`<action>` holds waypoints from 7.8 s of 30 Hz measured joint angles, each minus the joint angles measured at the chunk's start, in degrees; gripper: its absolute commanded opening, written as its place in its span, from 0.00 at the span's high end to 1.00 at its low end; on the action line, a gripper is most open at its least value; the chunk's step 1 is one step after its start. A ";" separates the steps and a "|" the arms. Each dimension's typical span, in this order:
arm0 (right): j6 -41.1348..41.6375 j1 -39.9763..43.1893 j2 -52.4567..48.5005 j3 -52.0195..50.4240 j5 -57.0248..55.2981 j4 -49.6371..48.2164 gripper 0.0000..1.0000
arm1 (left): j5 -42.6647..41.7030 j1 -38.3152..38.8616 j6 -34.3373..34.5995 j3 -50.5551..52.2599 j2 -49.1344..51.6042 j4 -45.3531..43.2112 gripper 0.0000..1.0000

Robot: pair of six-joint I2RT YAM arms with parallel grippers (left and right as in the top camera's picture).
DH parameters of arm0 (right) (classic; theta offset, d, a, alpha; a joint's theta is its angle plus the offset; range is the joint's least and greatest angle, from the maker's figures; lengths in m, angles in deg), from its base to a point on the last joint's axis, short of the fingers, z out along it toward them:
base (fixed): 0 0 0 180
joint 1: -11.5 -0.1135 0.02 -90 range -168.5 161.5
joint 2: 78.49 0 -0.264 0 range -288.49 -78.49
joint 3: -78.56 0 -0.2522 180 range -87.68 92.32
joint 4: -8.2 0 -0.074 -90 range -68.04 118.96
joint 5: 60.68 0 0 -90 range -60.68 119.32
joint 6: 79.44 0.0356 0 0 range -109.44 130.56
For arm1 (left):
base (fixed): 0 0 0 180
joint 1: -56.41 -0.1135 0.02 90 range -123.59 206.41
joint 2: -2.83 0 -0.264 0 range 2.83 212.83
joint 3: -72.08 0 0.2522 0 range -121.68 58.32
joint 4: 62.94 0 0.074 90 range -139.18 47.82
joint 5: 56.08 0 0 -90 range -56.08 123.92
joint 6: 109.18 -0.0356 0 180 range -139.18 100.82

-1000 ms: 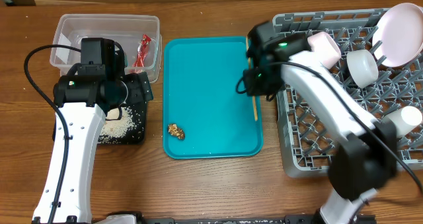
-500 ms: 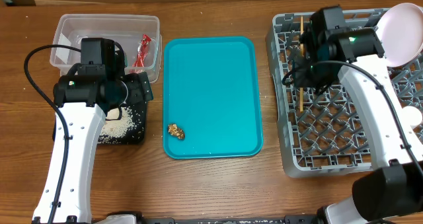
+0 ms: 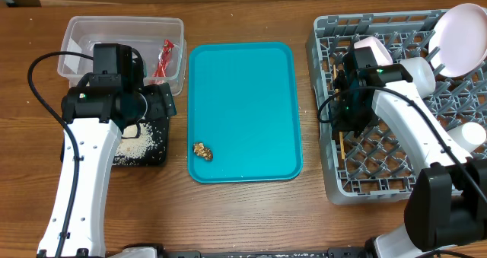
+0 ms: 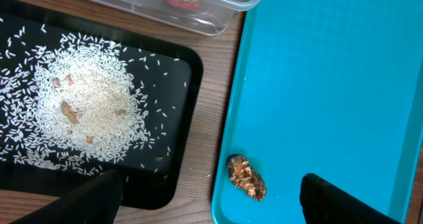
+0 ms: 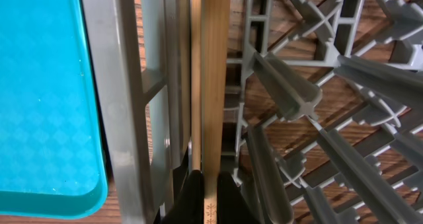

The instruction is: Sort waste into correct bins and load items into the dishwasher

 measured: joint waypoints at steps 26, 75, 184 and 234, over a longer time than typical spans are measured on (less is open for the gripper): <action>6.73 4.85 14.34 8.37 0.79 -1.68 0.00 | -0.68 1.49 -0.98 0.00 0.00 -0.02 0.00; 8.31 13.22 14.78 8.72 5.99 3.08 0.00 | -1.31 20.13 -3.08 0.00 31.67 5.60 0.88; 6.05 4.66 6.21 8.63 12.37 12.57 0.00 | -0.50 6.19 -6.58 -14.05 17.84 29.18 0.06; 7.48 4.66 62.99 -19.67 2.91 -7.10 0.00 | 7.34 7.41 3.63 23.32 -52.37 6.01 0.00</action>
